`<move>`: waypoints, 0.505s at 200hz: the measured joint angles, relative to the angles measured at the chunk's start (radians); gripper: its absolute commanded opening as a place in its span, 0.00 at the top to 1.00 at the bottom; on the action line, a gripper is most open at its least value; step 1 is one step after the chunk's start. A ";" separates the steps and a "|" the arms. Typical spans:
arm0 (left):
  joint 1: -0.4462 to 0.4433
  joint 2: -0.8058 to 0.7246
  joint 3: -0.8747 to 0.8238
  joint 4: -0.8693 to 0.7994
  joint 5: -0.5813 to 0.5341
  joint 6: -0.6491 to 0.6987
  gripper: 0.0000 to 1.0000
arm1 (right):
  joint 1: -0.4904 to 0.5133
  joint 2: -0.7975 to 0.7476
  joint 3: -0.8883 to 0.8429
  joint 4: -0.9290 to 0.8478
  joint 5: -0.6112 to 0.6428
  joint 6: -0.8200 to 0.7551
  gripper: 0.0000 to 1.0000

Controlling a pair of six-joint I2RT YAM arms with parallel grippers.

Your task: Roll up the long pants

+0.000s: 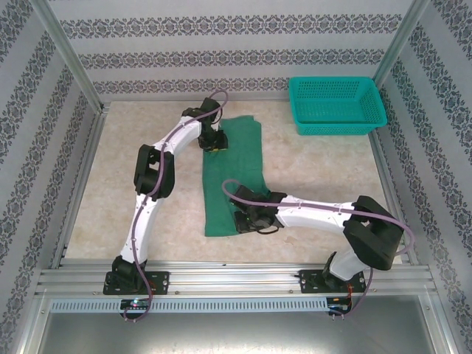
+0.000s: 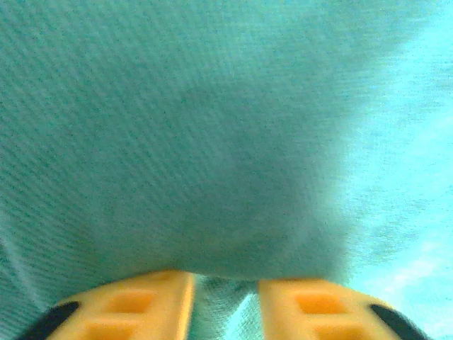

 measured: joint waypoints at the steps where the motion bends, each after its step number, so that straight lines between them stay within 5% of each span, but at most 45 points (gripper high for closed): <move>1: -0.001 -0.004 -0.004 0.003 -0.005 0.001 0.00 | 0.004 -0.005 0.005 -0.019 0.021 0.002 0.02; 46: -0.013 -0.430 -0.465 0.163 -0.248 0.044 0.00 | 0.039 -0.246 0.086 -0.291 0.318 -0.004 0.02; 101: -0.012 -1.236 -0.926 0.456 -0.307 0.063 0.00 | -0.012 -0.362 0.011 -0.254 0.327 -0.039 0.02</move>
